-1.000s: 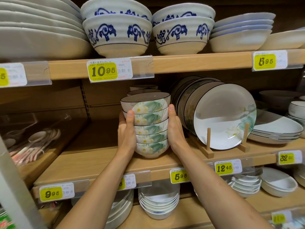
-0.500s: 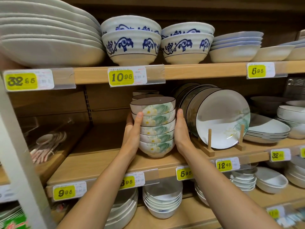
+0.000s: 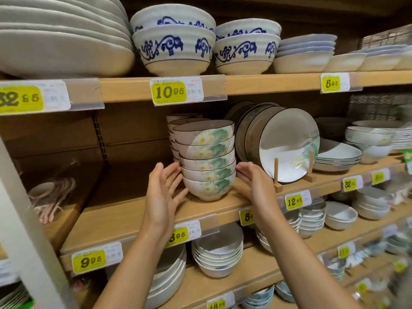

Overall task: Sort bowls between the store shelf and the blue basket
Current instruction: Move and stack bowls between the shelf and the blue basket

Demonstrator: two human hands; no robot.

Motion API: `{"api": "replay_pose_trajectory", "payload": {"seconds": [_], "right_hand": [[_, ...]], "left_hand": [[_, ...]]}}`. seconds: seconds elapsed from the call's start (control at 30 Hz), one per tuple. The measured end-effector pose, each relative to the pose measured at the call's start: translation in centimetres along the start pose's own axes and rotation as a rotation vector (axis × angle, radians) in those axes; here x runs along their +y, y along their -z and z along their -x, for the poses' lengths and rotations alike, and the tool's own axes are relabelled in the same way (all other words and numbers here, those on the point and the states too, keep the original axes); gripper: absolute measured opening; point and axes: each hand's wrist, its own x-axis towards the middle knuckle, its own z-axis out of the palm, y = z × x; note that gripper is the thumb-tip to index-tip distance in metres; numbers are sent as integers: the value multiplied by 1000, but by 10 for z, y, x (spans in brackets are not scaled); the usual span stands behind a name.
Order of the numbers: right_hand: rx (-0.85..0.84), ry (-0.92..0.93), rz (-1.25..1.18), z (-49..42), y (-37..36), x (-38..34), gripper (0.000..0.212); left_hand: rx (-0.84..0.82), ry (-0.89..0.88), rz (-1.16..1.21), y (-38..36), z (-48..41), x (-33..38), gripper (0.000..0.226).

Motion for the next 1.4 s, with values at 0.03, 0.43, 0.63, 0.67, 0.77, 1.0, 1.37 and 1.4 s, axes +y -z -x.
{"api": "replay_pose_trajectory", "payload": {"seconds": [0.03, 0.43, 0.63, 0.67, 0.77, 1.0, 1.37, 1.4], "right_hand": [[-5, -12, -2, 6, 3, 0, 25], [-154, -227, -253, 60, 40, -7, 27], [-337, -346, -286, 85, 58, -1, 24], [-376, -365, -292, 91, 60, 3, 24], [-492, -443, -295, 116, 60, 19, 25], [-717, -686, -235, 200, 35, 60, 24], [-990, -715, 37, 335, -59, 97, 21], [-995, -710, 74, 348, -69, 103, 21]], "left_hand": [[-1, 7, 8, 0, 6, 1, 67], [240, -54, -99, -3, 80, 8, 28], [397, -45, -137, -4, 143, -1, 25], [430, -44, -151, -4, 156, -4, 26], [566, -33, -153, 2, 200, -9, 25], [847, 24, -214, 37, 313, -7, 24], [1130, 142, -197, 160, 434, 31, 20], [1131, 155, -196, 172, 443, 34, 19]]}}
